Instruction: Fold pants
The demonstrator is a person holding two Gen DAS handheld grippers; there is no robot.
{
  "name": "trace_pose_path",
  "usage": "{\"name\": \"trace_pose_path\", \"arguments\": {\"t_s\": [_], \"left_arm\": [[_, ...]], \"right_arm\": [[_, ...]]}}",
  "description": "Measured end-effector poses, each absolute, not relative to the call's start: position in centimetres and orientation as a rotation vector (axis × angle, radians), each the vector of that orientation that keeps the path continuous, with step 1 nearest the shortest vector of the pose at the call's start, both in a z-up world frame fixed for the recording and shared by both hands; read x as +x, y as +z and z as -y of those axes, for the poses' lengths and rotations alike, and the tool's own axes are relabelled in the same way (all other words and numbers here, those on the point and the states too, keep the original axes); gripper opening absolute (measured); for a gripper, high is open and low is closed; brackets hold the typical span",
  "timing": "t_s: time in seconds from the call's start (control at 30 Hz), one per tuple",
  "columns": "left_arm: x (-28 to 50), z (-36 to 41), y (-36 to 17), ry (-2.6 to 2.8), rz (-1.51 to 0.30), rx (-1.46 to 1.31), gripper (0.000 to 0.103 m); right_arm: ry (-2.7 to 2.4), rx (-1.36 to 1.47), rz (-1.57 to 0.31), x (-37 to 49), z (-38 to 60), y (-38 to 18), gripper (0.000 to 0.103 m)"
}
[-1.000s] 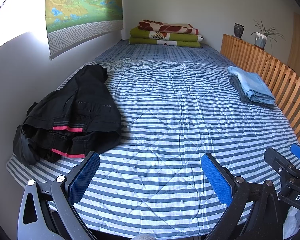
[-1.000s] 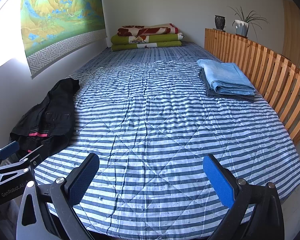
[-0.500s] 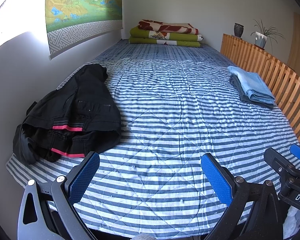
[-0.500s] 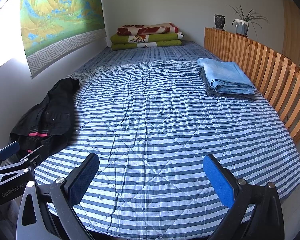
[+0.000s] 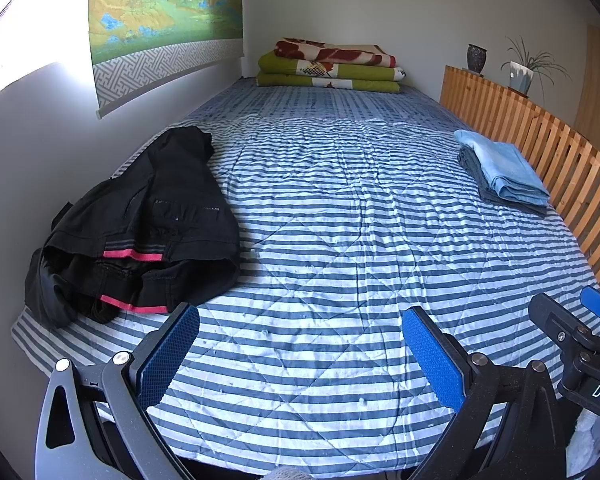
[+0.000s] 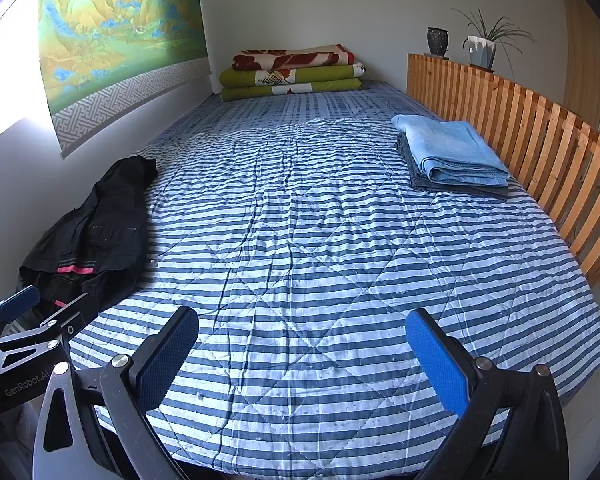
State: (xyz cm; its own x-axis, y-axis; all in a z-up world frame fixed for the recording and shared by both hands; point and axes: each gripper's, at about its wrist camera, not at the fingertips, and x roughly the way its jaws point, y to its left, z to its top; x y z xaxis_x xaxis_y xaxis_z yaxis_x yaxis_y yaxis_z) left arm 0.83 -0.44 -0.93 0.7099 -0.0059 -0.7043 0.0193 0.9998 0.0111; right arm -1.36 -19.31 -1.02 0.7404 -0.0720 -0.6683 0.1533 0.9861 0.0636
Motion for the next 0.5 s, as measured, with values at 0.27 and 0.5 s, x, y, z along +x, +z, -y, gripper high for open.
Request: {"name": "trace_pose_path", "arguments": {"t_s": [0.27,0.5], "left_arm": [[0.80,0.51,-0.95,-0.014,-0.781,0.019,0.103],[0.85,0.61,-1.11,-0.013,-0.784,0.019,0.103]], "right_arm": [[-0.123,0.117,-0.727,-1.35,19.41,-1.07,0.102],[-0.125,0.119,-0.729,-1.29,19.63,-1.15,0.102]]}}
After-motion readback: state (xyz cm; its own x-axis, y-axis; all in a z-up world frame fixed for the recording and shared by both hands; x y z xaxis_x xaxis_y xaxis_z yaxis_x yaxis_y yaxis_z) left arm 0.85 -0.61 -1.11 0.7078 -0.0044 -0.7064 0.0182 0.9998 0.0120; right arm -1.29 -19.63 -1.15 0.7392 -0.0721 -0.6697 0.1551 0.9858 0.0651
